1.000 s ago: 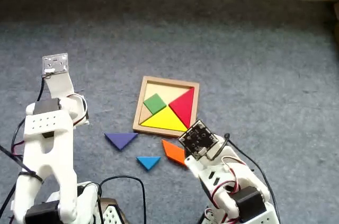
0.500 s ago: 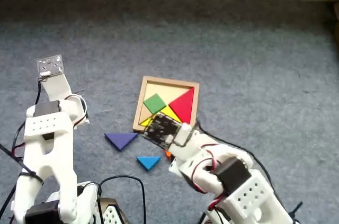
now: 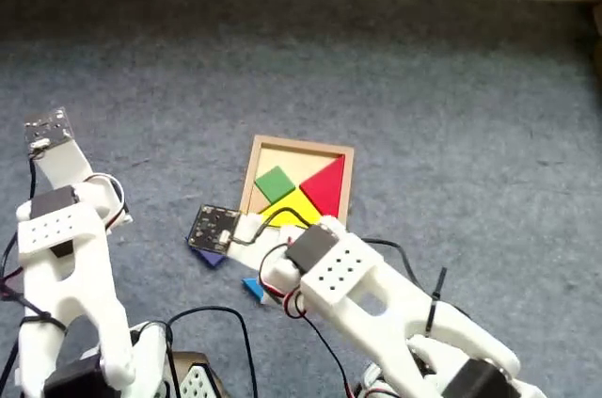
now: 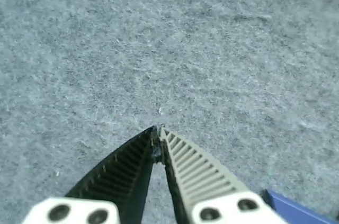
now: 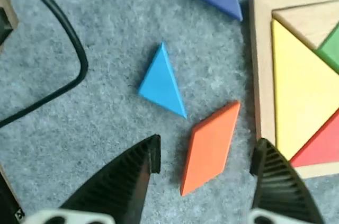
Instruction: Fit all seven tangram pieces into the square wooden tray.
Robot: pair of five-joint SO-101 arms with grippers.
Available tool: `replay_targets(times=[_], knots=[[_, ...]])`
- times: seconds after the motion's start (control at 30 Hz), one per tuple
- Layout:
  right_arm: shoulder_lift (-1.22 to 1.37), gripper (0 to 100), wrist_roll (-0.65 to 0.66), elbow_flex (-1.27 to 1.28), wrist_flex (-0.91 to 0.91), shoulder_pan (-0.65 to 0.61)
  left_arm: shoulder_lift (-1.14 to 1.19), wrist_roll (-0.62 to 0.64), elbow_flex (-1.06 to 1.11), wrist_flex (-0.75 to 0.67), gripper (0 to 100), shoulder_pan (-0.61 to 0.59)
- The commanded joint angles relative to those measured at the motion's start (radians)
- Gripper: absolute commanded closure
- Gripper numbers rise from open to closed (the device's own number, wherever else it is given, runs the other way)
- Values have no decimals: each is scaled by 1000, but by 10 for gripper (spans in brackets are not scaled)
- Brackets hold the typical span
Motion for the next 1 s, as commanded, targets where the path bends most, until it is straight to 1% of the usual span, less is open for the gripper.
replay_targets(times=[0.0, 0.07, 0.23, 0.8, 0.97], knots=[[82, 700, -11, -59, -84, -59, -31, 9, -42, -15, 993, -44], [136, 700, -46, -59, -131, -70, -31, 9, -42, -15, 993, -54], [222, 700, -54, -70, -196, -73, -31, 9, -44, -15, 993, -56], [249, 700, -54, -90, -200, -111, -31, 9, -48, -15, 993, -51], [340, 701, -54, -96, -199, -110, -31, 9, -45, -34, 993, -51]])
